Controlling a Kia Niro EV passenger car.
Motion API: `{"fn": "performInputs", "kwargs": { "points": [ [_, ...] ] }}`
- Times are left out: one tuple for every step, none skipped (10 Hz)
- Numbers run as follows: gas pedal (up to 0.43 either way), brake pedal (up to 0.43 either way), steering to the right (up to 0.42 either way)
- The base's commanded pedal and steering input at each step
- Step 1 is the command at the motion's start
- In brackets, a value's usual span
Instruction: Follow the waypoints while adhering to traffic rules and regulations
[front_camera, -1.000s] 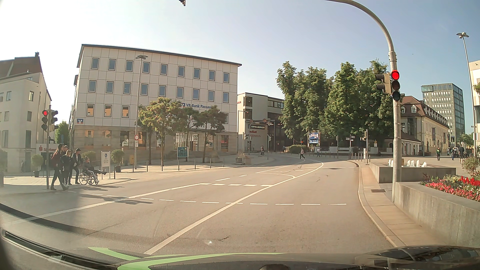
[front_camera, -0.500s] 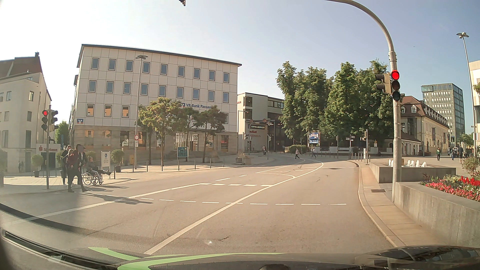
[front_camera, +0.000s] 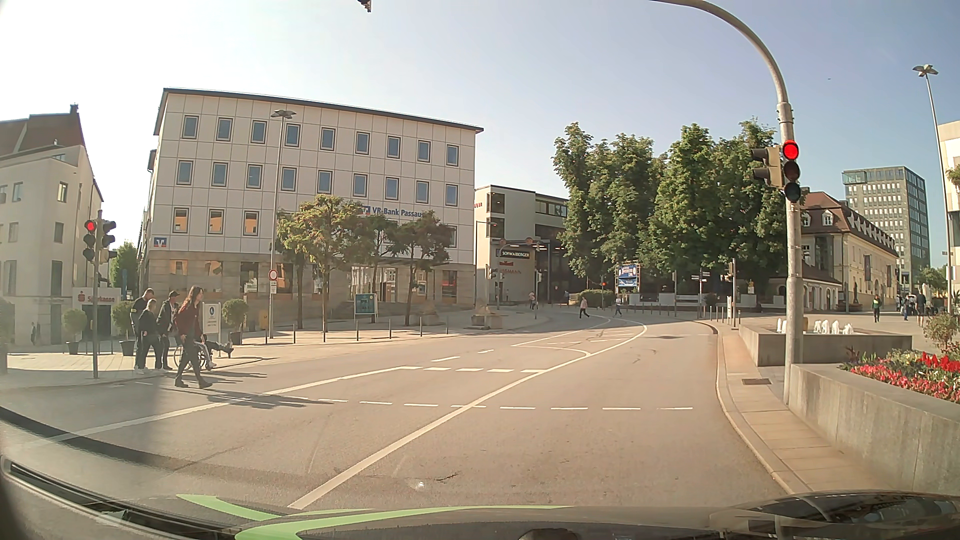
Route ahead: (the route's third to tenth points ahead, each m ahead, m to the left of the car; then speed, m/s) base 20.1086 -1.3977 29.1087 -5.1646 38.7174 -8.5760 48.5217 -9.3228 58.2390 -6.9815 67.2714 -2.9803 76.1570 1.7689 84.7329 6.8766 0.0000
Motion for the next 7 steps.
{"fn": "performInputs", "kwargs": {
  "points": [
    [0.000, 0.262, 0.141],
    [0.000, 0.262, 0.141],
    [0.000, 0.262, 0.141],
    [0.000, 0.262, 0.141],
    [0.000, 0.262, 0.141],
    [0.000, 0.262, 0.141],
    [0.000, 0.262, 0.141]
  ]
}}
